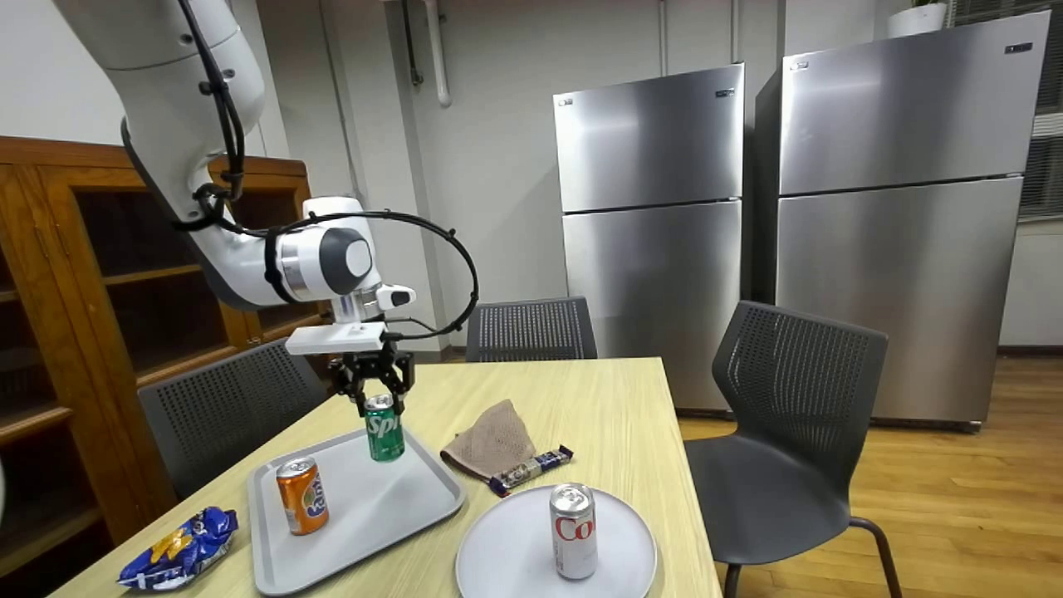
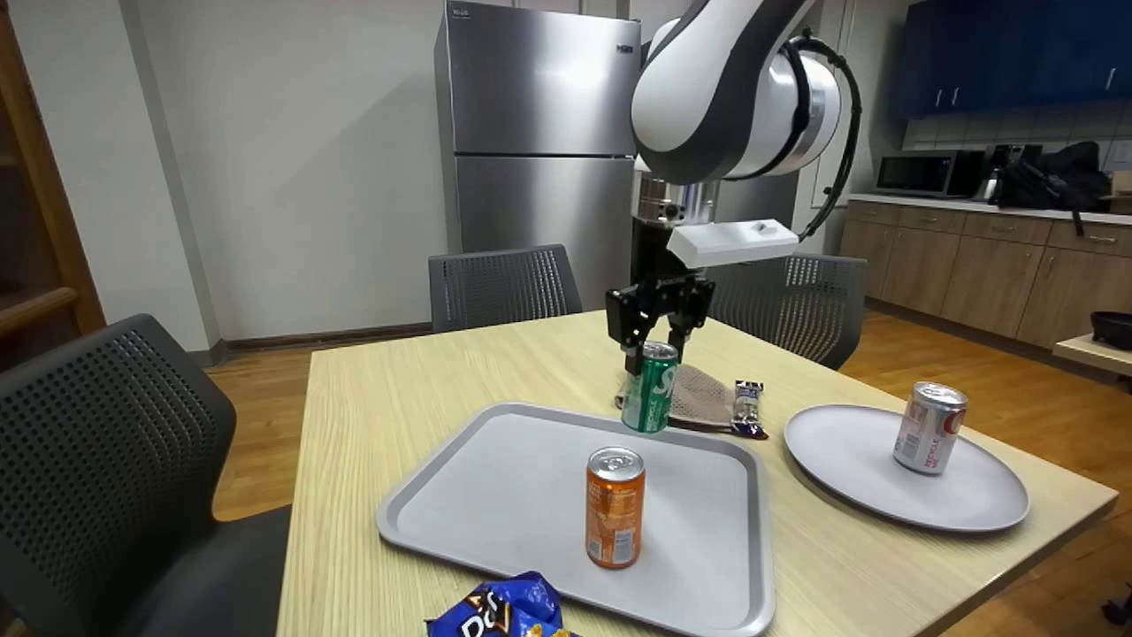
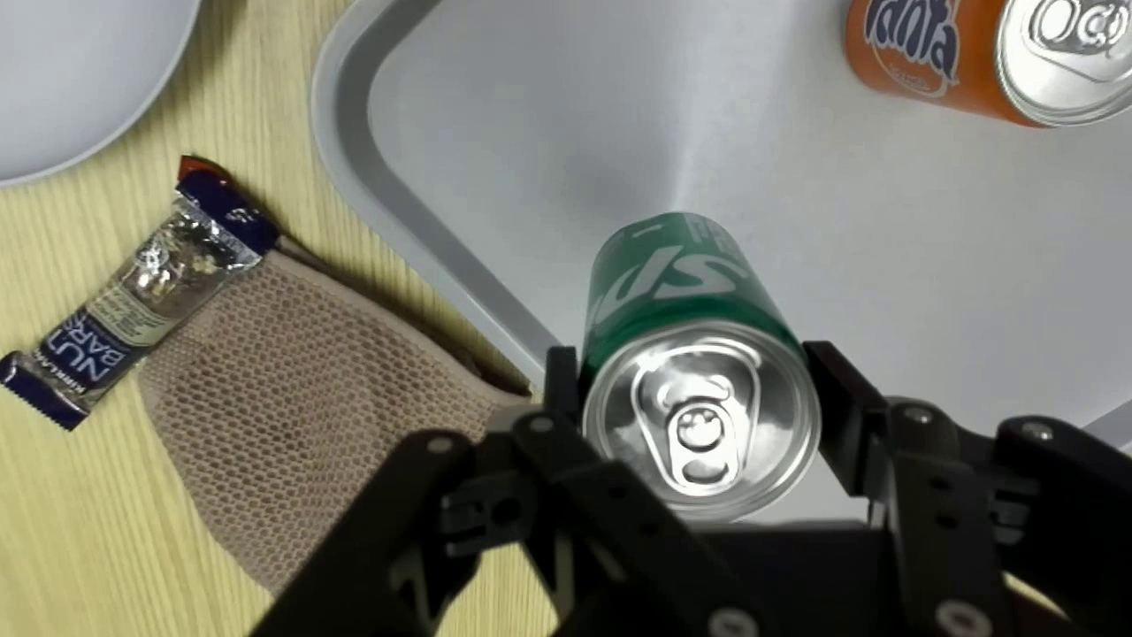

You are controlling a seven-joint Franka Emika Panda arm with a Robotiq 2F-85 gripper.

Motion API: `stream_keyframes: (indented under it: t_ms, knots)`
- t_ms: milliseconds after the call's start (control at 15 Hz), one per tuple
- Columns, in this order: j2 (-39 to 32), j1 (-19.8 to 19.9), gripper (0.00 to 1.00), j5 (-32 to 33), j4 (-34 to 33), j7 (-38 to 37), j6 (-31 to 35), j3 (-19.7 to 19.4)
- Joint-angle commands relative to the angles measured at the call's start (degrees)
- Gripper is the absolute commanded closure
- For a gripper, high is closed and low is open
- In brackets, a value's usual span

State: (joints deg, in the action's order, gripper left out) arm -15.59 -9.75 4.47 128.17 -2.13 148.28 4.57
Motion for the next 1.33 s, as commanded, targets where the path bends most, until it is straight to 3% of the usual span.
stream_keyframes:
  t_ms: [0,1267]
  knots:
    - [-2.4,-1.1,0.62,1.3,-3.4,-2.6,-0.8,0.3]
    - [-10.3,-7.7,0.62,6.4,-9.0,-9.5,-1.6,-1.2]
